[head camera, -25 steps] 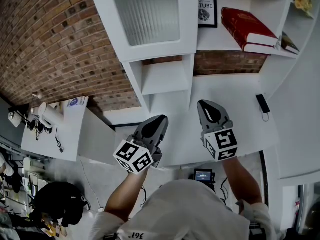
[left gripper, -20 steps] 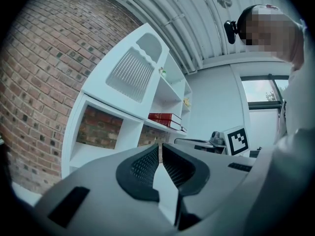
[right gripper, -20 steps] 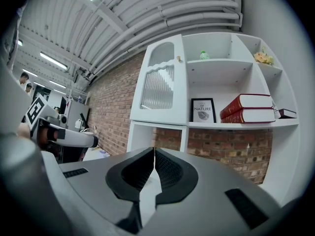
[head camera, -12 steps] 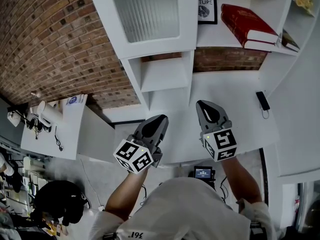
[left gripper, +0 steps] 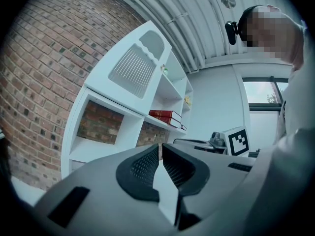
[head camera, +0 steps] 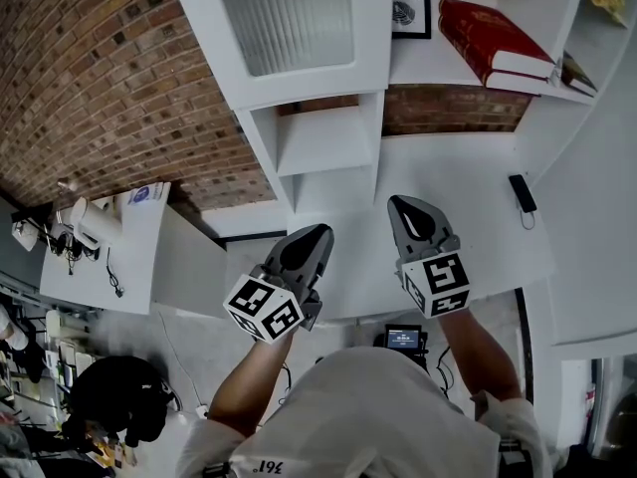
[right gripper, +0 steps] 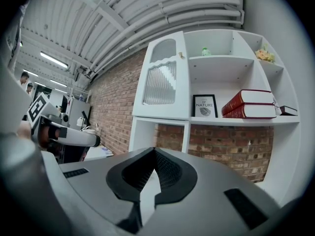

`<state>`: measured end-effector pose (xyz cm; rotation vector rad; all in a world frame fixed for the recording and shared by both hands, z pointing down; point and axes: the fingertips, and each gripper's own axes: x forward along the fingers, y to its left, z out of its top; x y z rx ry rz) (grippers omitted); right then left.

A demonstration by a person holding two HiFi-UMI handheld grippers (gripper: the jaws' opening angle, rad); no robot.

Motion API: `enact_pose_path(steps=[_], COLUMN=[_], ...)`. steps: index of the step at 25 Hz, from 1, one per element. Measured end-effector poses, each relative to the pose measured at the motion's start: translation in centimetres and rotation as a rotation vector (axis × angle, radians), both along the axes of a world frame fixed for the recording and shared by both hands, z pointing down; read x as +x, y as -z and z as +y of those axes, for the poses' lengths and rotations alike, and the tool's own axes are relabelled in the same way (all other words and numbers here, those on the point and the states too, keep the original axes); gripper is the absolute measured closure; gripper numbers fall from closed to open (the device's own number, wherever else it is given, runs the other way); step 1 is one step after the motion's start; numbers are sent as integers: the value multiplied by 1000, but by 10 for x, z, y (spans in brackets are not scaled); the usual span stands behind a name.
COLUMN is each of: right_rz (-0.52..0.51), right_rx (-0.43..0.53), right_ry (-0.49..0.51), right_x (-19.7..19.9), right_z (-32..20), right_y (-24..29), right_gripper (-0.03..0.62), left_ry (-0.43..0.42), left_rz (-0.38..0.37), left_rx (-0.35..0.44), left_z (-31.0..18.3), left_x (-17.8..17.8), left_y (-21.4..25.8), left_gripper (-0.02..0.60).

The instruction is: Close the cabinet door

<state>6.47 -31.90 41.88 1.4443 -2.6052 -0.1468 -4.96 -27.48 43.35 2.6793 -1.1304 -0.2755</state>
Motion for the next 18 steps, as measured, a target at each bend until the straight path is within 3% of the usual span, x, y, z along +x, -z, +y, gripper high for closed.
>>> enact_pose_path(steps=[18], right_rz=[33], right_rx=[14], right_ry=[0], right_x=[0], right_z=[-8], right_y=[3], right_gripper=[568], left_ry=[13], left_rz=[14], left_rx=[-25], left_z=[-6], left_x=[3], left_y=[4], left_gripper=[551])
